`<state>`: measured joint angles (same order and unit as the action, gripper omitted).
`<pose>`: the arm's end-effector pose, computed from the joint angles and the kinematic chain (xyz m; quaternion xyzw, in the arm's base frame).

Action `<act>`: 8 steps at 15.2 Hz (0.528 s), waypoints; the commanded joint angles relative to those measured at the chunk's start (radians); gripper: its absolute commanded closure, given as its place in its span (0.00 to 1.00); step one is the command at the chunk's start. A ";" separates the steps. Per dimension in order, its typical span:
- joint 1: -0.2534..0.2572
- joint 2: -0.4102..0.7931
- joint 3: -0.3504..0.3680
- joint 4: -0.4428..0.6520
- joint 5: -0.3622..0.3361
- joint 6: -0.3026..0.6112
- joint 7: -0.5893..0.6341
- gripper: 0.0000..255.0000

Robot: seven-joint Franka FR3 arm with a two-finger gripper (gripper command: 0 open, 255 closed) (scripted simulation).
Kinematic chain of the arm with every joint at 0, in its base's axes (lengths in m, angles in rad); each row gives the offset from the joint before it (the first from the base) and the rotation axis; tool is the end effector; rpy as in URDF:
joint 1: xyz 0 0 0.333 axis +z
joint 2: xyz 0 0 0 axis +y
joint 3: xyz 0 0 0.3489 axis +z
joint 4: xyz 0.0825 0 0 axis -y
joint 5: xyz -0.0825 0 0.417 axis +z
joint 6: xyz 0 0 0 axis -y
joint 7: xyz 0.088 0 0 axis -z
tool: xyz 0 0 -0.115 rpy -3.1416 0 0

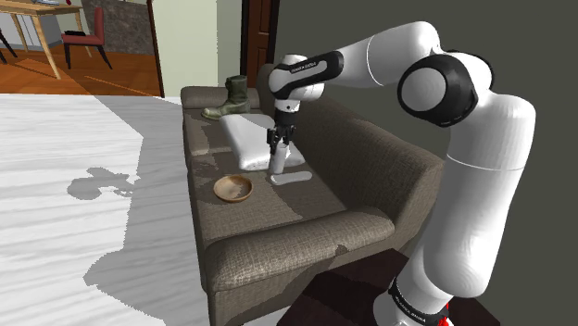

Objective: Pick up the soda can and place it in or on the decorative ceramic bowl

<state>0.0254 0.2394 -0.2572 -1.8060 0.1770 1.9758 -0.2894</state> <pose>0.6387 -0.1278 0.4194 -0.9983 0.0060 0.0160 0.0560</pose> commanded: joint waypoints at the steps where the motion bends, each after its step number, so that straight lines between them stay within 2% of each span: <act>1: 0.017 0.032 0.014 0.049 0.006 -0.014 0.034 1.00; 8: 0.068 0.204 0.059 0.326 0.026 -0.107 0.151 1.00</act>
<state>0.0898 0.4123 -0.2033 -1.5312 0.1992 1.8872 -0.1531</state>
